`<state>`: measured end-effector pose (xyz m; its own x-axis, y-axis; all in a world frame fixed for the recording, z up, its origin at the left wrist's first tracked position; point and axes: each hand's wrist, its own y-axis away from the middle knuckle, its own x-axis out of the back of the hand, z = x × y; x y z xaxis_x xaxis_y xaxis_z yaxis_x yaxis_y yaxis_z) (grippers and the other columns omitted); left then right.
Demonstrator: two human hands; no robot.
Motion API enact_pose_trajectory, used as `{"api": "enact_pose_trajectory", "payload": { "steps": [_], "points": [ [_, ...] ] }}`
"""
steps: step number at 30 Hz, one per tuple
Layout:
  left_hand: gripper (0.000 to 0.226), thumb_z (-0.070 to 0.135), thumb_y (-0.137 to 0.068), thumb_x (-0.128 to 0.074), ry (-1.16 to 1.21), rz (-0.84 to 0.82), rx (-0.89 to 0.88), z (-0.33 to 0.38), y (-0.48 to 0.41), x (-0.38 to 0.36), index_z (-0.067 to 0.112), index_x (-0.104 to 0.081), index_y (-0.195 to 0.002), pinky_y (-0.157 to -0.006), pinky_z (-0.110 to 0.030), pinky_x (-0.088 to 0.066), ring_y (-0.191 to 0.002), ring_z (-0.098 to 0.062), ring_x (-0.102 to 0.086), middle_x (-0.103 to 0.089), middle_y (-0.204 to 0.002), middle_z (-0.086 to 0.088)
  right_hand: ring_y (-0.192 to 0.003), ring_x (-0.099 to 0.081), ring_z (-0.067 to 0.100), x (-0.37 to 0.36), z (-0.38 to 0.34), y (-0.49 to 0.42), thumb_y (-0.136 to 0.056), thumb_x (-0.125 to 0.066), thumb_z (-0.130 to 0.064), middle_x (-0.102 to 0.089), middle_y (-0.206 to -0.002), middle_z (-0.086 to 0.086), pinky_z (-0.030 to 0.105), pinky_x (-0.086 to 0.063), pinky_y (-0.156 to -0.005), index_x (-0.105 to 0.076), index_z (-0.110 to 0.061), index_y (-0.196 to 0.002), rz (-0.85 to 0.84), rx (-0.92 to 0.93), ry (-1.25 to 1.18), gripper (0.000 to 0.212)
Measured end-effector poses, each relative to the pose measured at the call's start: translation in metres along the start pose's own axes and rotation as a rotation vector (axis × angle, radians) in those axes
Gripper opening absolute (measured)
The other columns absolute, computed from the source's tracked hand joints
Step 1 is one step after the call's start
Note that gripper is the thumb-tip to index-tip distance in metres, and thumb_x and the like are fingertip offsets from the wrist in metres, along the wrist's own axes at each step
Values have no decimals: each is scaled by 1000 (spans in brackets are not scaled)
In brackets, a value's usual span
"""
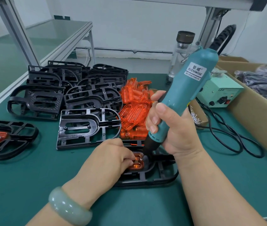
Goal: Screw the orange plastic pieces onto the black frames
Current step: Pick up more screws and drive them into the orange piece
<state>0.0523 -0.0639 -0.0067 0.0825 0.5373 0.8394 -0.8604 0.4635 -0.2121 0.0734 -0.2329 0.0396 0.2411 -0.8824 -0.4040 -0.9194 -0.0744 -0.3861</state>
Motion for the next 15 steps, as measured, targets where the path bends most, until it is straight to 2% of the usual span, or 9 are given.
{"api": "enact_pose_trajectory", "payload": {
  "steps": [5, 10, 13, 15],
  "points": [
    [18, 33, -87, -63, -6, -10, 13, -1, 0, -1, 33, -72, -103, -85, -22, -40, -87, -5, -43, -46, -85, 14, -42, -46, 13, -1, 1, 0, -75, -63, -22, -48, -55, -2, 25, -39, -50, -54, -10, -98, -20, 13, 10, 27],
    [18, 32, -87, -63, 4, -19, 14, 0, 1, -3, 32, -72, -103, -84, -22, -41, -91, -7, -49, -48, -86, 14, -42, -46, 12, 2, 0, 1, -76, -62, -22, -48, -55, -2, 25, -39, -50, -53, -9, -98, -4, 14, 14, 27],
    [18, 31, -87, -63, 3, -16, 12, 0, 0, -4, 32, -72, -103, -82, -21, -41, -89, -6, -48, -47, -85, 15, -42, -45, 13, 3, -1, 2, -76, -65, -16, -47, -55, -2, 26, -38, -50, -53, -9, -98, -10, 8, 28, 26],
    [17, 31, -87, -64, 8, -18, 6, -1, 0, -4, 32, -72, -102, -81, -20, -40, -85, -4, -46, -47, -84, 16, -42, -46, 12, 2, -2, 1, -73, -70, -19, -47, -55, -2, 26, -38, -50, -54, -9, -98, -31, 15, 18, 31]
  ]
}}
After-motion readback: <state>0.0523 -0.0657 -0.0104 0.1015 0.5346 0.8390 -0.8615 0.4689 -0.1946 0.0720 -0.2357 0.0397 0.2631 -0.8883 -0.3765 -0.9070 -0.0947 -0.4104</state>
